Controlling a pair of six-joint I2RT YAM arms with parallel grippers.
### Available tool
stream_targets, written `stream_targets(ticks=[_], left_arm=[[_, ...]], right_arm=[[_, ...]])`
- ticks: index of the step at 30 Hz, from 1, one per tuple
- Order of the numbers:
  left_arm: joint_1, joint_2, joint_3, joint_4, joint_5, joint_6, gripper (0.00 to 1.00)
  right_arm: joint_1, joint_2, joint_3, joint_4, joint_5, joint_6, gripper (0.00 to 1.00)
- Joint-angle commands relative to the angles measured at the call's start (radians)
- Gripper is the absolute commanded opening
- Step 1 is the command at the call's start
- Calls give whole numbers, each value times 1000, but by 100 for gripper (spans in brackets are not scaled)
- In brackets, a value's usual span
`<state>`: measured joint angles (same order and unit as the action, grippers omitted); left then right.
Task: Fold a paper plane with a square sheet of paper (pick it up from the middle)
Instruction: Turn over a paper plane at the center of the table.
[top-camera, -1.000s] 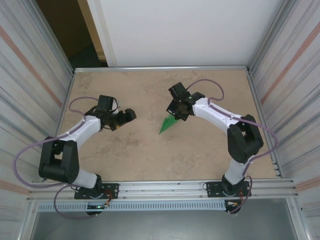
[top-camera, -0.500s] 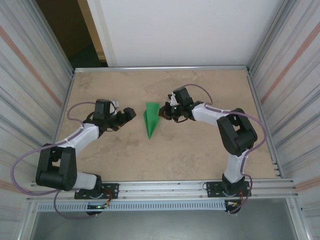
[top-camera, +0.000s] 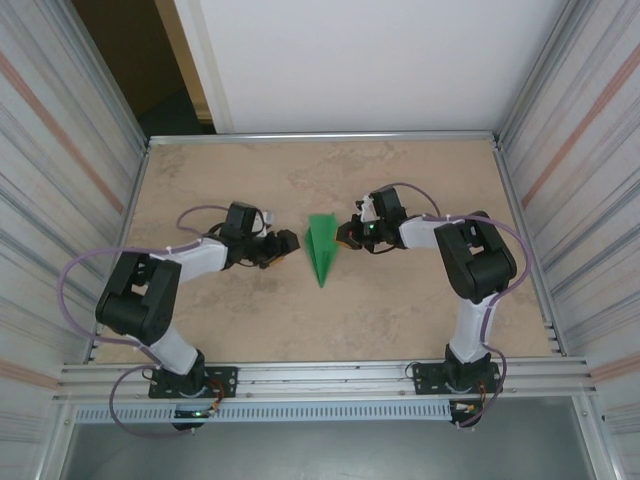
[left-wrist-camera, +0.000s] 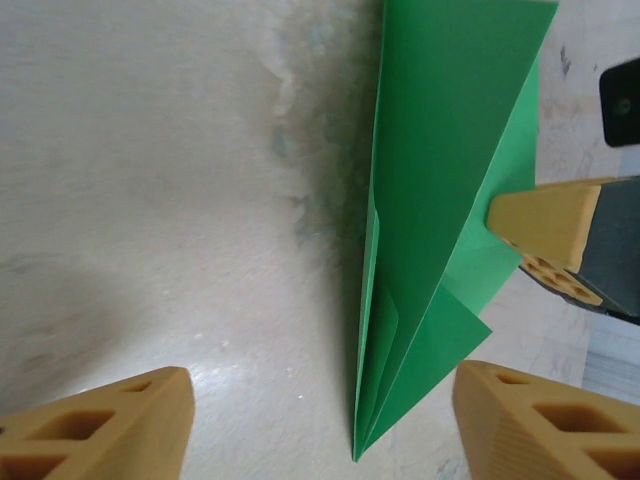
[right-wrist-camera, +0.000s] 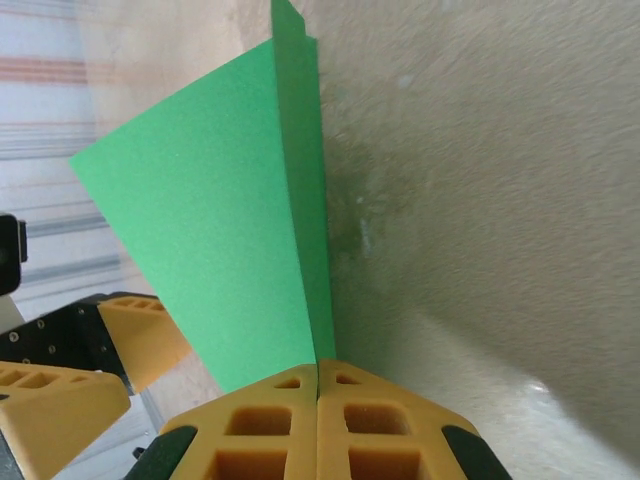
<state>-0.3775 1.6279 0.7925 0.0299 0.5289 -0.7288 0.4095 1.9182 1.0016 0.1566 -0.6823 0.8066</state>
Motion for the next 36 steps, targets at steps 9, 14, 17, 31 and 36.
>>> stream_targets(ticks=[9,14,17,31,36], left_arm=[[-38,191,183,21,129,60,44],[-40,213,215,32,169,80,47],[-43,205,215,21,159,89,51],[-104,273,366,-255,1,177,38],[-104,295,392,-281,-13,169,32]], right_arm=[[-20,56,-20,7,-8,-40,2],[-22,53,-28,6,-2,-38,2],[-22,54,-31,4,1,-40,2],[-20,67,-35,3,9,-37,1],[-20,63,-34,1,12,-37,1]])
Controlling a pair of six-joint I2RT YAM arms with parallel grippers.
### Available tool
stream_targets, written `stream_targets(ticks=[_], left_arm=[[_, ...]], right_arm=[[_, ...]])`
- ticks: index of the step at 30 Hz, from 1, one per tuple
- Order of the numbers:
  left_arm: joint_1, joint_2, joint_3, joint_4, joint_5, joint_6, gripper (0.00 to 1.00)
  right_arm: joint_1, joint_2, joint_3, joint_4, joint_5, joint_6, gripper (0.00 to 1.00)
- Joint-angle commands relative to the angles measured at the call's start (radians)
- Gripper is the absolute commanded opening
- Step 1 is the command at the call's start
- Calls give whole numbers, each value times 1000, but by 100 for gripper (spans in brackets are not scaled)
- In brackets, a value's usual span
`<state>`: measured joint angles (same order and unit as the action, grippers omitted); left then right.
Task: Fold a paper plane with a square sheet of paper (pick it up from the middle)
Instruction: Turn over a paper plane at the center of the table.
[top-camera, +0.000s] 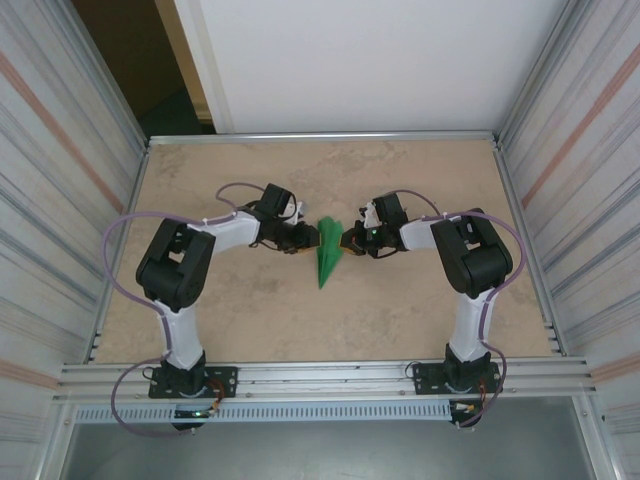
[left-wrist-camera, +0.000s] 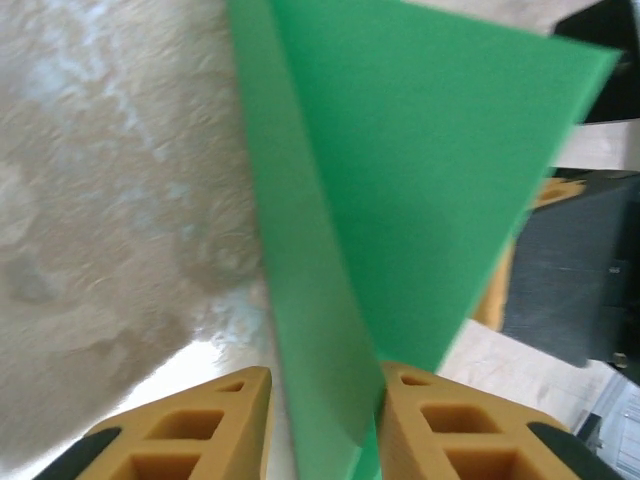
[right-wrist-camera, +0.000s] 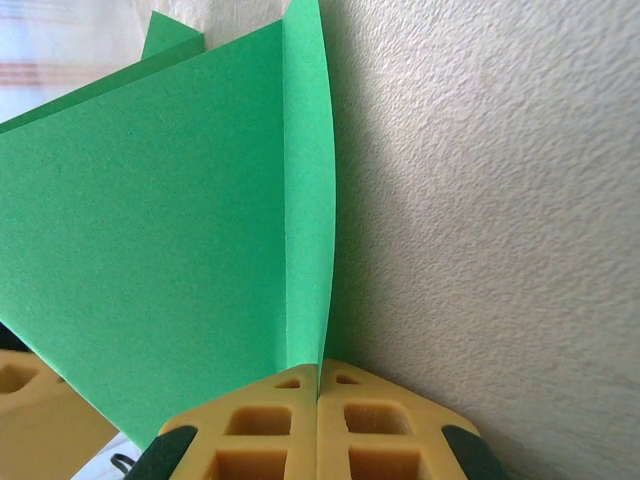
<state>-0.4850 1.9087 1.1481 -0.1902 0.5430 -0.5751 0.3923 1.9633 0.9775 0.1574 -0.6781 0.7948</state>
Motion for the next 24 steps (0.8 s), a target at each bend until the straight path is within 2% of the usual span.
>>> stream_targets(ticks=[1,7,15,24], left_arm=[[3,20,43,-71,-32,18,31],[3,48,92,-116,-37,26,25],[12,46,102,-127,-52,24,6],[39,-64,-21,23,-83,-47,2]], right_arm=[[-1,17,-11,1,8,-26,1],[1,18,-11,-6,15,-26,1],[-8,-14,-7,-29,24,-30,1],[-34,-98,1,-126,72,-54,1]])
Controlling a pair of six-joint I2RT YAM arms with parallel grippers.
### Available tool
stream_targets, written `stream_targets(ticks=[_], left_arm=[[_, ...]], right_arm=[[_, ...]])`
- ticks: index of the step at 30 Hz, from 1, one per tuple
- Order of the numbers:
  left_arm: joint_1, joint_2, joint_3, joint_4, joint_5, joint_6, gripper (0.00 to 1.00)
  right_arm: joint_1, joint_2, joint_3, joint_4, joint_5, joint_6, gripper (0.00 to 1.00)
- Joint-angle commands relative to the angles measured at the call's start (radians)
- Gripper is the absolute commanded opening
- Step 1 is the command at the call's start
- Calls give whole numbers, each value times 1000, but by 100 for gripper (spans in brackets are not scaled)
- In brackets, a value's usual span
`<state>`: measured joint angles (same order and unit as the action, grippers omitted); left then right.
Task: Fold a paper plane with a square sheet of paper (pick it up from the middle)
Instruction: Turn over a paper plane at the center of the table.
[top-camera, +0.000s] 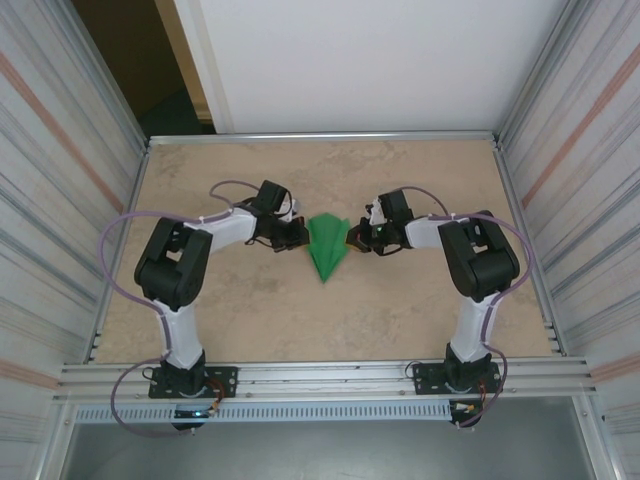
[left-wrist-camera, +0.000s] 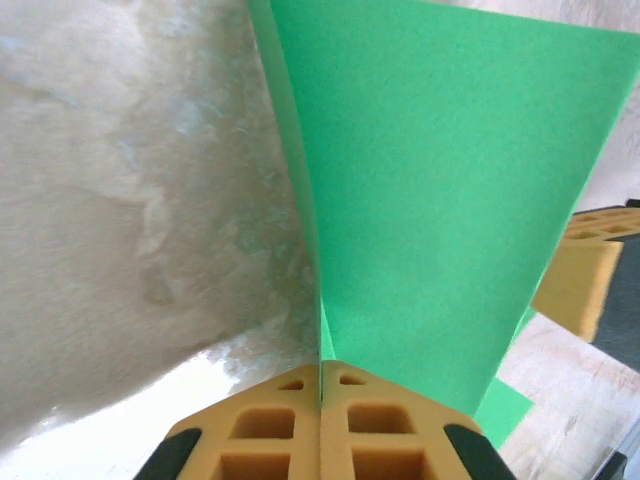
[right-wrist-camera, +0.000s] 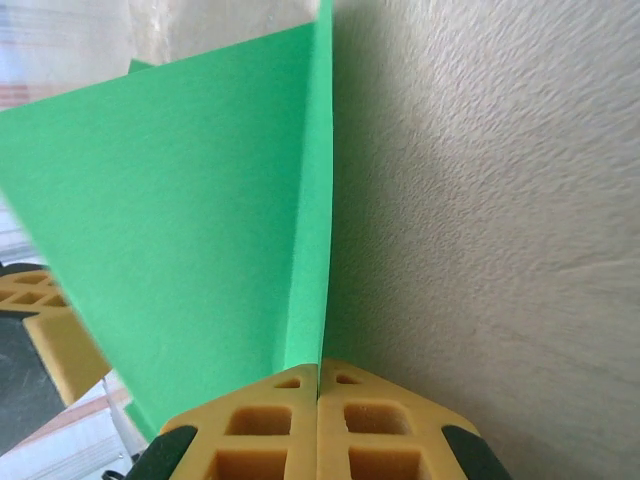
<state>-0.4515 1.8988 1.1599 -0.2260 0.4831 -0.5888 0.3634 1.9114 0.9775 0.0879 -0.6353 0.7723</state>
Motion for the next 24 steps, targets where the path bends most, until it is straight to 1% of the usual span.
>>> stream_targets(ticks=[1,4,8,11,14,17,18,21,24], left_arm=[[7,-57,-44,74,-25,-43,2],[10,-63,-79,125,-22,-74,4],[13,-57,-113,197,-5,-97,5],[12,-45,-126,224,-3,-104,6],[11,-30,-131,240,7,-108,5],[11,-26,-134,251,16,-114,4],[12,-27,-134,251,17,-114,4],[11,-32,-133,251,20,-116,4],[11,-34,-132,249,19,-119,4]], right_arm=[[-5,-48,1,-62,33,-31,2],[-7,-50,1,-74,56,-28,3],[-7,-35,3,-76,62,-24,5],[-7,-9,13,-80,55,-22,10],[-1,-7,29,-115,62,-24,17],[12,-55,51,-180,97,-42,30],[21,-81,62,-211,118,-57,34],[64,-154,99,-314,235,-109,44],[117,-186,109,-343,278,-123,47]])
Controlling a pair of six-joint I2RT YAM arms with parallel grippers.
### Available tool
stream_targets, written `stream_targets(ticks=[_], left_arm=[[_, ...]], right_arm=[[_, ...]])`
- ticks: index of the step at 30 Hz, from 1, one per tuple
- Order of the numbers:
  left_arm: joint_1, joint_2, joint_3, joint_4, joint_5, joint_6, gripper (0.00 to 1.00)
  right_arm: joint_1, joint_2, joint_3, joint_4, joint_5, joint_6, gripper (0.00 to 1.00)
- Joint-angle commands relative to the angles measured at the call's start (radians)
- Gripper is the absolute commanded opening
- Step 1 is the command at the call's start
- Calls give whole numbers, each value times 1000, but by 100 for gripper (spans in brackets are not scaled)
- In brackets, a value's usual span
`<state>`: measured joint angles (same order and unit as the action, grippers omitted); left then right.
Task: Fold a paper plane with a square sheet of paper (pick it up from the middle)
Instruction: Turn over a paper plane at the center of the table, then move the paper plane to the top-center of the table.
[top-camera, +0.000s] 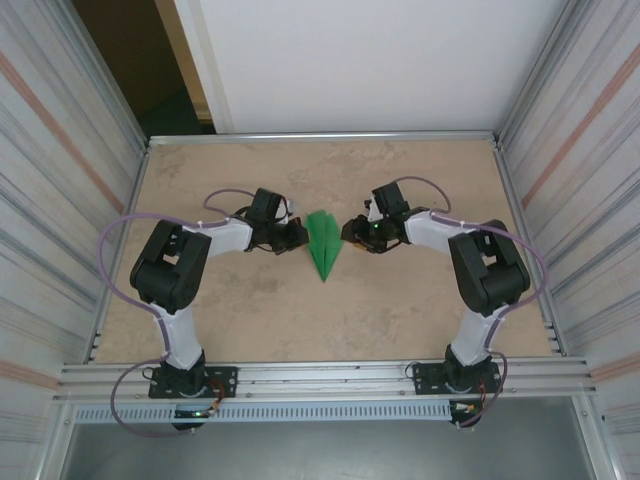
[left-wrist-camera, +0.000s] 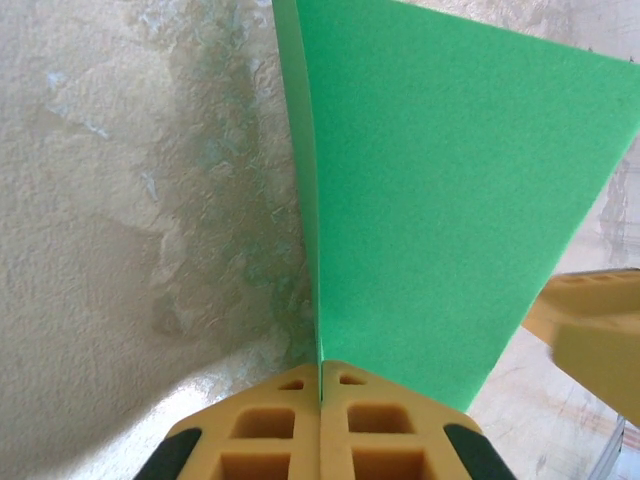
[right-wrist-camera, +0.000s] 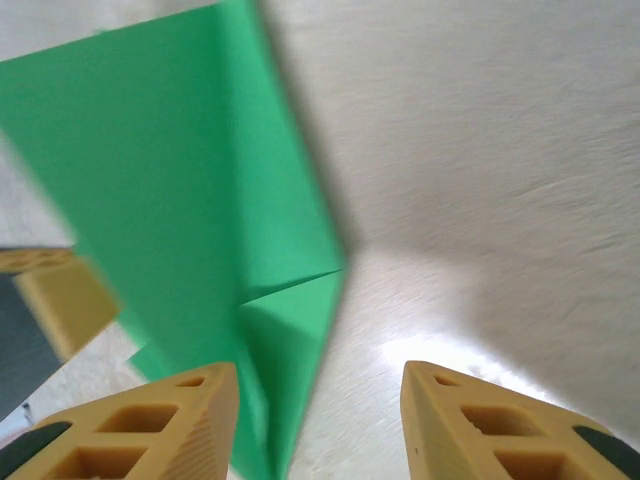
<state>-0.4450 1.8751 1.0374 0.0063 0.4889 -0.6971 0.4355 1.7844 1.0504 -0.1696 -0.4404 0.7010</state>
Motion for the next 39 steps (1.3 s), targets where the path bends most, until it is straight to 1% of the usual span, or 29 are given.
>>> stream_targets(ticks=[1,5,9,12,18,21,24,27,29,32,39], left_arm=[[5,-11,-11,15,15,-11,4],[5,-7,-13,17,16,-11,4],[5,-7,-16,14,21,-6,4],[6,-7,-14,13,24,-4,4],[6,-5,-15,20,31,-7,4],[6,-4,-16,18,33,-5,4],[6,-3,-16,18,31,-5,4],[6,-3,-17,19,33,-5,4],[6,-2,-15,20,34,-5,4],[6,-2,-15,21,36,-7,3],[6,-4,-13,20,38,-8,3]], right_arm=[[64,-55,39,-88,86,-52,47],[113,-7,59,-87,93,-44,50],[142,40,88,-73,66,-42,51],[152,56,99,-63,58,-41,53],[155,87,123,-82,50,-48,53],[158,71,117,-88,95,-44,53],[157,48,108,-101,166,-49,54],[154,47,109,-111,193,-51,58],[157,64,117,-115,176,-65,60],[171,76,117,-93,119,-76,60],[200,83,127,-68,49,-89,58]])
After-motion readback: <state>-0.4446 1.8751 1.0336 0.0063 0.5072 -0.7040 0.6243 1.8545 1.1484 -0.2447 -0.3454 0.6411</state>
